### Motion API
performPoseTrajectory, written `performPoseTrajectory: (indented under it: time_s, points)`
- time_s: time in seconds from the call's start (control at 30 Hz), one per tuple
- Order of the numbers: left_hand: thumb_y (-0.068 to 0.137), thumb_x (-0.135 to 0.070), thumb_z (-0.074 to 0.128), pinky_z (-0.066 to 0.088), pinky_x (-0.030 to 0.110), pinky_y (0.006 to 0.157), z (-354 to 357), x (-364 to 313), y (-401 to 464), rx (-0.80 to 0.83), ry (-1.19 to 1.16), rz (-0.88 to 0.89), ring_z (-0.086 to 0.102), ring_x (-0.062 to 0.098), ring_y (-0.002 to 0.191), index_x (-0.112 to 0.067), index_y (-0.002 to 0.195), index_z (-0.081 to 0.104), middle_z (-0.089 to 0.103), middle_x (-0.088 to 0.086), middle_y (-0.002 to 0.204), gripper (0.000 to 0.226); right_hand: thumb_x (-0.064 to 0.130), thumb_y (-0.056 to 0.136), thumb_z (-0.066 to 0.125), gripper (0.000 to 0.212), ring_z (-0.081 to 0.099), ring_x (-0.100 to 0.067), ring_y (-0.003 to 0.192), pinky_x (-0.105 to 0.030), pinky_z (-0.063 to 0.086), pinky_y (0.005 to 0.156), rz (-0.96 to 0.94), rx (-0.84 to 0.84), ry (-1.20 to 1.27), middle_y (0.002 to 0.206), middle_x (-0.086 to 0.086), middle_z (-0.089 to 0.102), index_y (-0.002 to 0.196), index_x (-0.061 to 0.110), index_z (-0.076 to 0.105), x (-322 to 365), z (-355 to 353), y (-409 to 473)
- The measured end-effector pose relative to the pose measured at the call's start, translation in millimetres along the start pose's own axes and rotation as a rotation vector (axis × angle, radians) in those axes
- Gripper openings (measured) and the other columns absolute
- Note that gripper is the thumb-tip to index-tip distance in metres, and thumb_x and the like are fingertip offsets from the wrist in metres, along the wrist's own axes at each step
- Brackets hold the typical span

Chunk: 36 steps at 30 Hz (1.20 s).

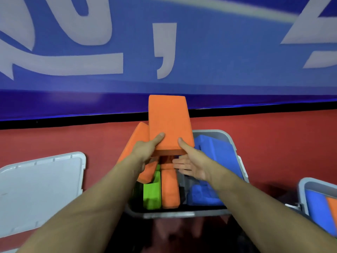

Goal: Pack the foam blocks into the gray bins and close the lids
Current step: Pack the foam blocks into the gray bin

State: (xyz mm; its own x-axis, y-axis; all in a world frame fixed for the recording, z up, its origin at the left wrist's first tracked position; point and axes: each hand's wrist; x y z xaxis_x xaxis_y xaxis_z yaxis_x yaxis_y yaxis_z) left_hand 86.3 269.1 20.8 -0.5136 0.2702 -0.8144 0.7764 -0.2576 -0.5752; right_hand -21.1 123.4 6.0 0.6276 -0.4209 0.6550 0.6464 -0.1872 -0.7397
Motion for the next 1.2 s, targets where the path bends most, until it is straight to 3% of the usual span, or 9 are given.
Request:
performPoseTrajectory:
  time_s: [0.1, 0.2, 0.27, 0.33, 0.53, 0.7, 0.77, 0.87, 1.2]
  points:
    - [0.073, -0.056, 0.084, 0.062, 0.043, 0.081, -15.5, -9.6, 4.7, -0.088, 0.042, 0.020, 0.067, 0.027, 0.091, -0.007, 0.113, 0.060, 0.066, 0.006, 0.098, 0.067, 0.069, 0.089, 0.058, 0.080, 0.068, -0.027, 0.110, -0.040, 0.052, 0.100, -0.094, -0.132, -0.328, 0.128, -0.018, 0.064, 0.140, 0.009, 0.048, 7.0, -10.9, -9.5]
    - [0.043, -0.078, 0.084, 0.061, 0.050, 0.083, -37.6, 2.4, 18.2, -0.185, 0.169, 0.009, 0.070, 0.034, 0.092, -0.001, 0.113, 0.061, 0.067, 0.013, 0.105, 0.107, 0.063, 0.093, 0.057, 0.078, 0.060, -0.028, 0.124, -0.037, 0.046, 0.101, -0.257, -0.350, -0.610, 0.132, -0.010, 0.062, 0.146, 0.006, 0.046, 4.8, -35.6, -9.5]
    - [0.028, -0.083, 0.081, 0.061, 0.050, 0.082, -56.4, 24.5, 47.8, -0.258, 0.217, -0.026, 0.072, 0.036, 0.089, 0.000, 0.114, 0.062, 0.069, 0.015, 0.107, 0.121, 0.058, 0.095, 0.058, 0.078, 0.057, -0.026, 0.125, -0.032, 0.044, 0.100, -0.262, -0.377, -0.673, 0.136, -0.008, 0.058, 0.153, 0.009, 0.039, 1.7, -49.4, -9.4]
    - [0.032, -0.078, 0.082, 0.061, 0.050, 0.080, -63.8, 23.7, 49.8, -0.290, 0.195, -0.035, 0.072, 0.038, 0.085, 0.003, 0.114, 0.061, 0.070, 0.018, 0.104, 0.117, 0.052, 0.096, 0.060, 0.075, 0.057, -0.024, 0.123, -0.029, 0.043, 0.097, -0.263, -0.366, -0.722, 0.143, -0.009, 0.055, 0.154, 0.009, 0.038, -0.2, -57.6, -7.8]
    - [0.075, -0.055, 0.082, 0.061, 0.050, 0.084, -60.8, 9.8, 33.4, -0.272, 0.202, -0.082, 0.067, 0.039, 0.096, 0.004, 0.123, 0.057, 0.063, 0.018, 0.113, 0.080, 0.046, 0.094, 0.066, 0.076, 0.042, -0.023, 0.144, -0.037, 0.035, 0.117, -0.359, -0.383, -0.850, 0.158, -0.005, 0.042, 0.154, 0.009, 0.038, -5.1, -59.5, 7.0]
    - [0.075, -0.058, 0.078, 0.055, 0.043, 0.089, -57.5, 11.5, 40.4, -0.309, 0.220, -0.107, 0.060, 0.037, 0.104, 0.000, 0.130, 0.056, 0.059, 0.012, 0.120, 0.083, 0.045, 0.095, 0.066, 0.073, 0.040, -0.021, 0.145, -0.035, 0.033, 0.118, -0.387, -0.356, -0.874, 0.159, -0.004, 0.040, 0.154, 0.013, 0.038, -10.1, -55.2, 12.0]
    - [0.067, -0.073, 0.071, 0.050, 0.046, 0.097, -58.7, 12.2, 41.3, -0.364, 0.395, -0.133, 0.055, 0.038, 0.116, -0.003, 0.131, 0.058, 0.052, 0.014, 0.133, 0.095, 0.046, 0.095, 0.066, 0.073, 0.039, -0.021, 0.145, -0.035, 0.033, 0.118, -0.392, -0.343, -0.869, 0.159, -0.002, 0.039, 0.154, 0.014, 0.038, -12.2, -55.1, 12.1]
    - [0.080, -0.071, 0.065, 0.037, 0.048, 0.110, -59.4, 10.2, 37.0, -0.434, 0.662, -0.078, 0.040, 0.041, 0.132, -0.010, 0.136, 0.057, 0.040, 0.021, 0.144, 0.084, 0.047, 0.095, 0.065, 0.073, 0.039, -0.020, 0.145, -0.036, 0.035, 0.118, -0.397, -0.332, -0.859, 0.160, -0.001, 0.038, 0.155, 0.016, 0.038, -13.3, -55.7, 11.2]
    - [0.084, -0.065, 0.066, 0.031, 0.051, 0.111, -17.0, -6.6, 15.2, -0.419, 0.672, 0.215, 0.035, 0.035, 0.138, -0.023, 0.144, 0.048, 0.039, 0.011, 0.148, 0.076, 0.047, 0.090, 0.071, 0.075, 0.043, -0.024, 0.142, -0.040, 0.038, 0.115, -0.404, -0.454, -0.827, 0.156, -0.003, 0.042, 0.152, 0.016, 0.043, -6.7, -73.3, 11.0]
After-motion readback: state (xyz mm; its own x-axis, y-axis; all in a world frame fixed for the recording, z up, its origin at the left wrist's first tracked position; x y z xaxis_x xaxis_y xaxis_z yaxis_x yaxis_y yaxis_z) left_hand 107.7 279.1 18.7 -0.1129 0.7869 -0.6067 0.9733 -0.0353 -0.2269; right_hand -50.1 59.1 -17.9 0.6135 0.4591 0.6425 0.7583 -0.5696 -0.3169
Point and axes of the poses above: each hand's wrist, its own y-axis towards the middle knuckle, its own z-axis out of the palm, x = y × z
